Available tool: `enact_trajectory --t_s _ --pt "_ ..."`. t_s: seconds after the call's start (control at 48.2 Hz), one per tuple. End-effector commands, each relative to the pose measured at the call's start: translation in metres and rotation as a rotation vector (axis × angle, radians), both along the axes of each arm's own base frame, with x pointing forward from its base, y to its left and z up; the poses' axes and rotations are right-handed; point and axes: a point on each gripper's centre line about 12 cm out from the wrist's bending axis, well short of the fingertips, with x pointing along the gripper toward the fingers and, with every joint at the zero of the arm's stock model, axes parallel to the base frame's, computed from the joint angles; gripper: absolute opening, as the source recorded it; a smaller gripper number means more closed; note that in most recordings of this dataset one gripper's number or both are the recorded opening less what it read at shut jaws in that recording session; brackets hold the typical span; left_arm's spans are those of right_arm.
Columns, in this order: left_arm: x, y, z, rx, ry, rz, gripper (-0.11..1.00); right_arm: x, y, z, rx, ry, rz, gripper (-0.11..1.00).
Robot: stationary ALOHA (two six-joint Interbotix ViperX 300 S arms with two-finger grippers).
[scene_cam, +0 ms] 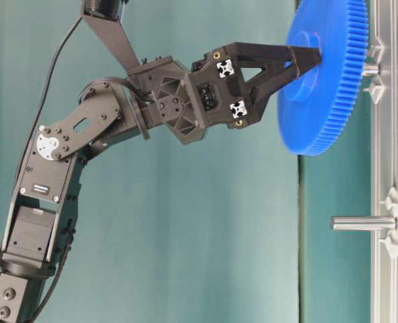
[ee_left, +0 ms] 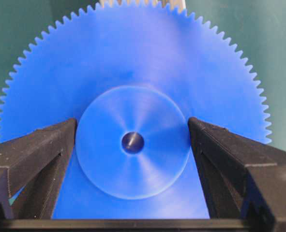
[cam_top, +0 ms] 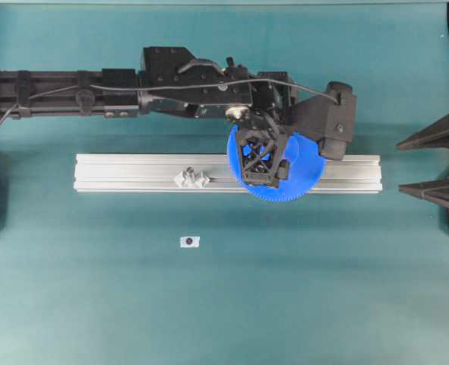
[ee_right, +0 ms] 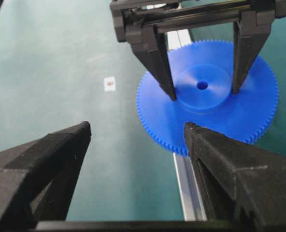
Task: Insert the large gear onto the shaft.
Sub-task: 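Push the gear onto the shaft and open the left gripper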
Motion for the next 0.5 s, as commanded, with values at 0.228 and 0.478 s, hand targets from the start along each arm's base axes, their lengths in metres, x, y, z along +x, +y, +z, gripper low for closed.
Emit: enact_trajectory --t_s 0.228,0.478 --pt "-0.0024 0.0035 0.0362 0.014 -0.058 0.003 0.90 0.0016 0.0003 0.0060 0.005 -0.018 0.000 0.85" --pt "-0.0039 -0.0009 0.0357 0.013 -0.051 -0.004 0.90 0.0015 0.0004 0.0052 0.007 -0.015 0.000 0.85"
